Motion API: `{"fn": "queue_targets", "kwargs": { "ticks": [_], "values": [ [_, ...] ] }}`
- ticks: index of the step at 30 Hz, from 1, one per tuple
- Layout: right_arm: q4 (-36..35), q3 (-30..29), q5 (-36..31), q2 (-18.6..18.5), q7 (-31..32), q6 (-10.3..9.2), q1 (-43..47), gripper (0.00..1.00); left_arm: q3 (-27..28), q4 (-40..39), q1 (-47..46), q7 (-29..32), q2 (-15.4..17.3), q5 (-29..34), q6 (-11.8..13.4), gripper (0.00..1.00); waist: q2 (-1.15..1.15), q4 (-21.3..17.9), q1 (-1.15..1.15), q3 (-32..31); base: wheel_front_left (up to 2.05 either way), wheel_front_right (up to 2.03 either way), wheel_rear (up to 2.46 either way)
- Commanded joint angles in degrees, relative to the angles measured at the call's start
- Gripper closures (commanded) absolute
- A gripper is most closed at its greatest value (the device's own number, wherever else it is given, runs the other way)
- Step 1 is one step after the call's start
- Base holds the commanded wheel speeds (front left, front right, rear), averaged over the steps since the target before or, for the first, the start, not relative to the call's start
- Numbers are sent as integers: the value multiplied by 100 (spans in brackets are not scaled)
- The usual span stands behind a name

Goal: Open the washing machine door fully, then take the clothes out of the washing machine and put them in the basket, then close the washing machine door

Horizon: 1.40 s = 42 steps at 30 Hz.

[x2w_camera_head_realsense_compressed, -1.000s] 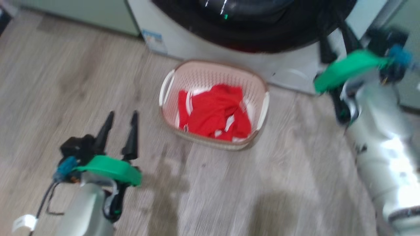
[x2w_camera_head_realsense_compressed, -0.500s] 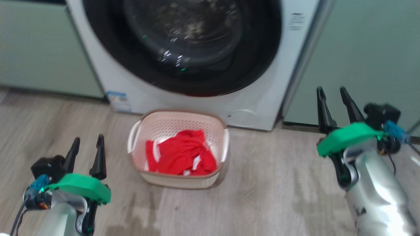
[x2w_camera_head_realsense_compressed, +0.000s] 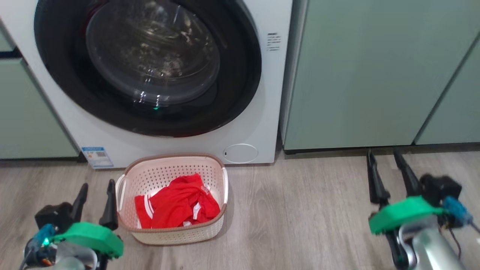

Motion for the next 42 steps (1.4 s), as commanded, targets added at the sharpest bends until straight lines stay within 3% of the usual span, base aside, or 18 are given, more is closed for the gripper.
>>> {"fn": "queue_targets", "kwargs": {
  "ticks": [1,12,31,32,42],
  "values": [
    [-253,99,-86,-31,-31,-4,10,0,252,-222,-182,-38,64,82,-35,0,0,-64,0,-50,0,0,0],
    [-507,-348,-187,5,-31,-4,756,0,196,-241,-108,-38,-126,262,-35,0,0,-46,0,-46,0,0,0],
    [-520,-457,-252,49,-31,-4,756,0,172,-113,-230,-38,-155,289,-35,0,0,-27,0,-12,0,0,0],
    [-333,-560,-188,84,0,0,905,100,-13,41,77,1,-236,270,0,100,0,-27,0,-12,0,0,0],
    [-50,-593,193,144,130,0,993,100,23,251,254,139,-361,-92,3,100,0,-20,0,18,0,0,0]
  ]
}}
